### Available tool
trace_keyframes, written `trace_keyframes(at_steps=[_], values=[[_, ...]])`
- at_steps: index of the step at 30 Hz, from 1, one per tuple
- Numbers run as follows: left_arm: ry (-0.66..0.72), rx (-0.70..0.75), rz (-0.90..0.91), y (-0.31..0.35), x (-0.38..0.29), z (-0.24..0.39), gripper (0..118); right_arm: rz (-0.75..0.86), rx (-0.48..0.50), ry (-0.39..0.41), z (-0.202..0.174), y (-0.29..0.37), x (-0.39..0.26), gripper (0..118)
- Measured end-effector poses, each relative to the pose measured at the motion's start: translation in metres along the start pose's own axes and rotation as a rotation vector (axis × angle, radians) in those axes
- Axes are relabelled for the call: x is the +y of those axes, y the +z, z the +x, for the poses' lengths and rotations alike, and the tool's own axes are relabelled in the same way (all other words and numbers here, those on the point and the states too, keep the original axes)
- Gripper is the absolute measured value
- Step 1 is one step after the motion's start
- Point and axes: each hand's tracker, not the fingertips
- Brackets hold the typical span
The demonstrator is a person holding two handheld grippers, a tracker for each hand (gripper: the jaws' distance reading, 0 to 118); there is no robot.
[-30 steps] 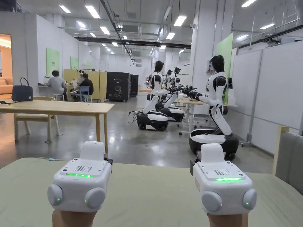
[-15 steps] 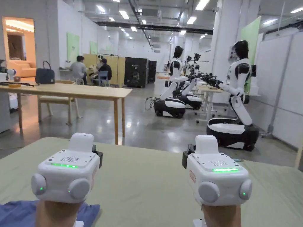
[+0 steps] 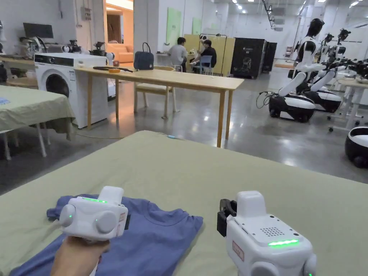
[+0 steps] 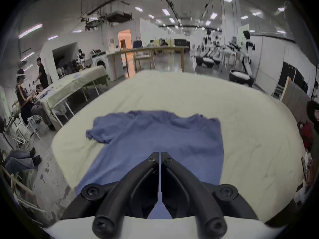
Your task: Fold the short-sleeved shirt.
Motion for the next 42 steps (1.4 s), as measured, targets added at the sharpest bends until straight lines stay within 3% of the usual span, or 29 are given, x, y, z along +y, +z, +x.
trace_keyframes(at_steps=[1,2,3,4,5,6,10,13,16,17,19,21,22,25,30,36,42], values=[[-0.007,-0.02,-0.032,-0.013,0.003,0.002,1,-0.005,0.005,0.005,-0.003,0.007,0.002,1],[-0.043,-0.02,-0.08,-0.033,0.007,0.003,14,-0.013,0.004,0.011,-0.001,0.007,-0.002,1],[-0.074,-0.026,-0.116,-0.049,0.01,0.007,40,-0.023,0.002,0.021,0.001,0.005,-0.007,1],[-0.1,-0.028,-0.16,-0.068,0.013,0.012,87,-0.034,-0.009,0.036,0.003,0.004,-0.012,1],[-0.043,-0.076,-0.086,-0.08,0.017,0.018,118,-0.048,-0.02,0.053,0.005,0.003,-0.015,1],[-0.119,-0.053,-0.115,-0.099,0.022,0.021,115,-0.056,-0.028,0.06,0.008,0.003,-0.02,1],[-0.047,-0.051,-0.179,-0.157,0.015,0.04,117,-0.1,-0.064,0.054,0.022,0.002,-0.037,1],[-0.067,-0.054,-0.215,-0.194,0.008,0.052,117,-0.128,-0.096,0.024,0.031,0.005,-0.048,1],[-0.158,0.011,-0.289,-0.183,0.0,0.066,111,-0.145,-0.124,0.006,0.037,0.011,-0.057,1],[-0.118,-0.009,-0.261,-0.18,-0.002,0.067,108,-0.147,-0.133,0.002,0.038,0.012,-0.058,1],[-0.046,-0.039,-0.309,-0.209,0.002,0.057,83,-0.152,-0.147,-0.007,0.041,0.017,-0.06,1],[-0.099,-0.037,-0.251,-0.207,0.007,0.049,13,-0.149,-0.161,-0.022,0.043,0.024,-0.061,1],[-0.173,0.034,-0.219,-0.196,0.003,0.056,10,-0.147,-0.167,-0.034,0.044,0.027,-0.061,1],[-0.148,-0.021,-0.222,-0.196,0.006,0.053,10,-0.138,-0.191,-0.061,0.048,0.039,-0.059,1],[-0.116,-0.199,0.017,-0.124,0.023,0.079,10,-0.115,-0.237,-0.103,0.061,0.067,-0.058,1],[-0.21,-0.384,0.135,-0.082,0.059,0.171,10,-0.104,-0.349,-0.133,0.091,0.1,-0.061,1],[-0.311,-0.643,0.219,-0.015,0.072,0.293,10,-0.114,-0.547,-0.128,0.135,0.137,-0.067,1]])
